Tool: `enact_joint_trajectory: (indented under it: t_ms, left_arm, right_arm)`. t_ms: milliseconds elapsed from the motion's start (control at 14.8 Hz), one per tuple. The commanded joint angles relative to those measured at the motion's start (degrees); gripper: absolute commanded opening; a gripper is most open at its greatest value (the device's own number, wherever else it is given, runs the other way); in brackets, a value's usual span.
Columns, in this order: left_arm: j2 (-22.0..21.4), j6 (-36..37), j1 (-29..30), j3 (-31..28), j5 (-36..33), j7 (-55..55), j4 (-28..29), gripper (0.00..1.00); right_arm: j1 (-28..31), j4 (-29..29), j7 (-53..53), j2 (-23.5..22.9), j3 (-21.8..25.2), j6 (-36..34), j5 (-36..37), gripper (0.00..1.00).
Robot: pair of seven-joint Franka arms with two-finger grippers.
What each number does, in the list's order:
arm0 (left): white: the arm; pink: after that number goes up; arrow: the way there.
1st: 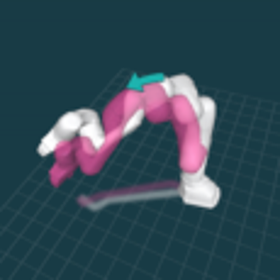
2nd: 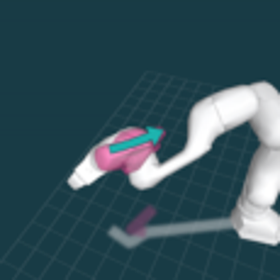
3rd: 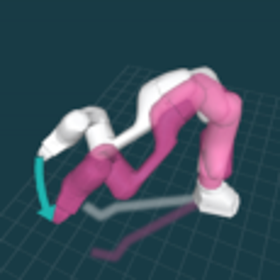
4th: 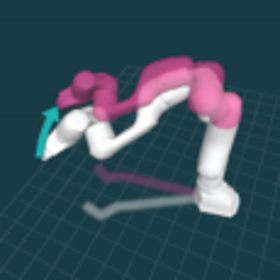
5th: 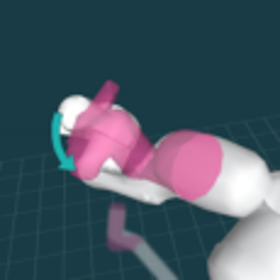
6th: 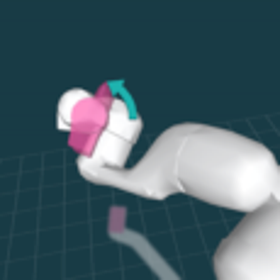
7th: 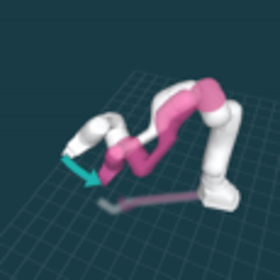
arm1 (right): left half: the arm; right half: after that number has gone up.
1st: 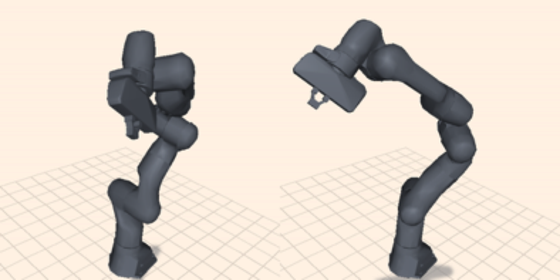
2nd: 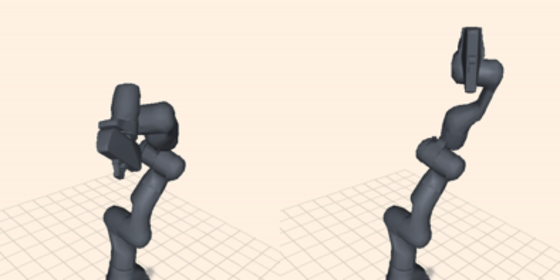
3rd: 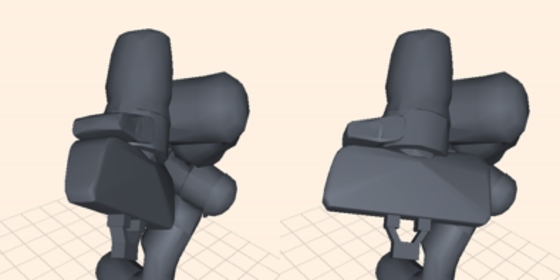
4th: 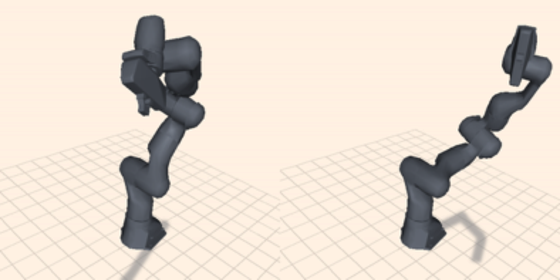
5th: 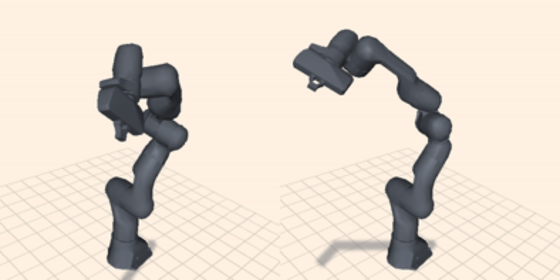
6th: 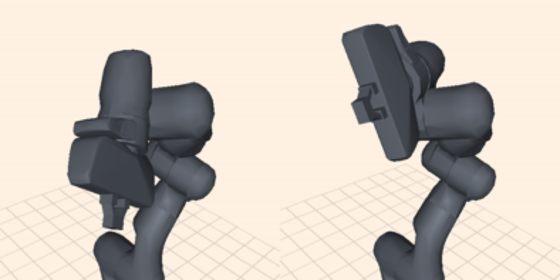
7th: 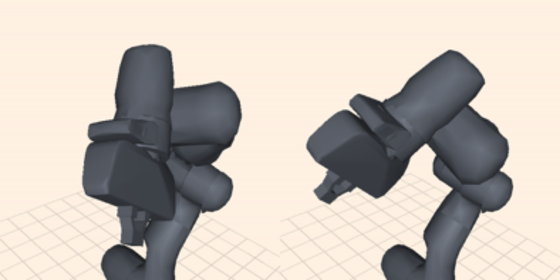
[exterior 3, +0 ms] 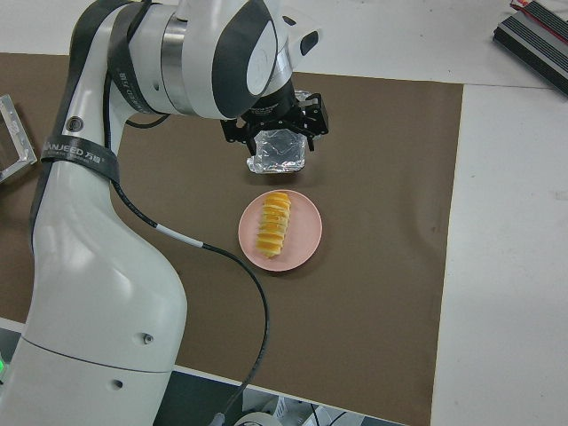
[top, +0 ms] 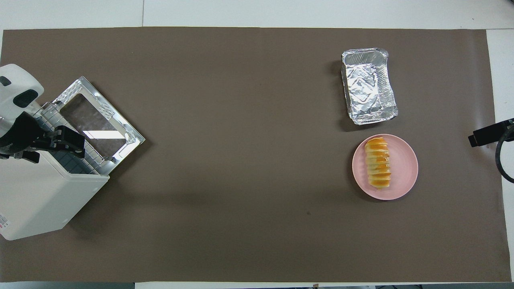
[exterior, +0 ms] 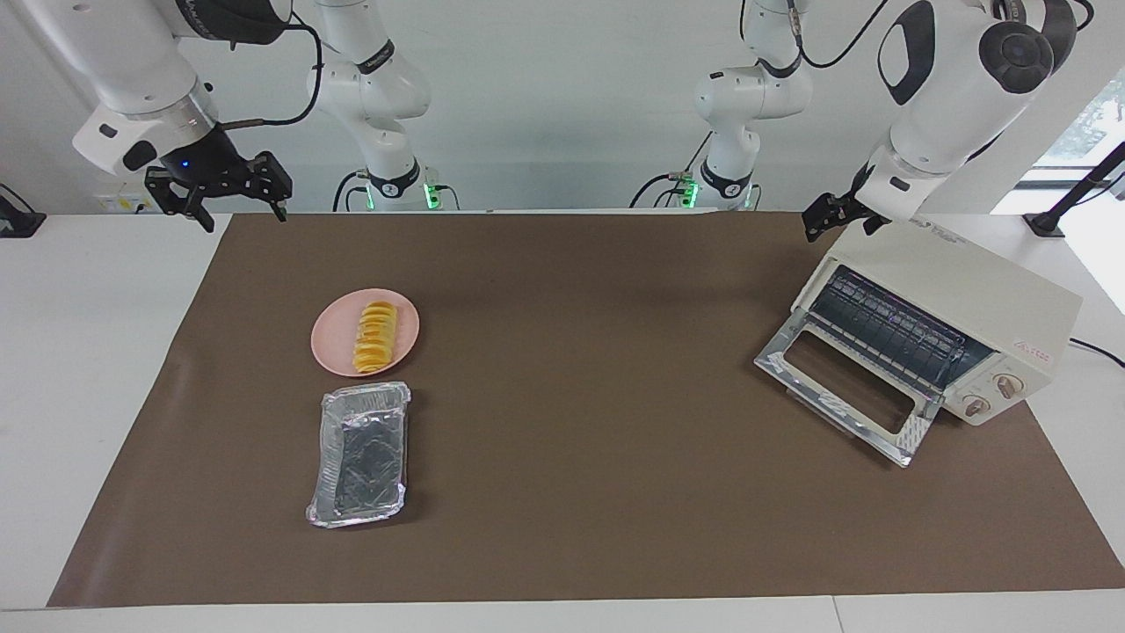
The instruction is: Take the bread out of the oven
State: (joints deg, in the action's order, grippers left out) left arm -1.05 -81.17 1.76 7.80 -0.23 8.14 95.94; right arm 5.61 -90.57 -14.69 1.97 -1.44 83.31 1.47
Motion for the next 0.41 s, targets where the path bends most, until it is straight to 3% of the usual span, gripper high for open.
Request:
enact_joint_trajectory:
  t_ms: [0,338]
  left_arm:
    - [-0.71,0.05,0.44,0.11,1.11,-0.41,0.04,1.0]
    - [-0.71,0.05,0.44,0.11,1.11,-0.41,0.04,1.0]
  right_arm:
    - [0.1,0.04,1.24,0.06,0.12,0.45,-0.24,1.0]
    - [0.19,0.04,1.16,0.14,0.56,0.36,-0.32,1.0]
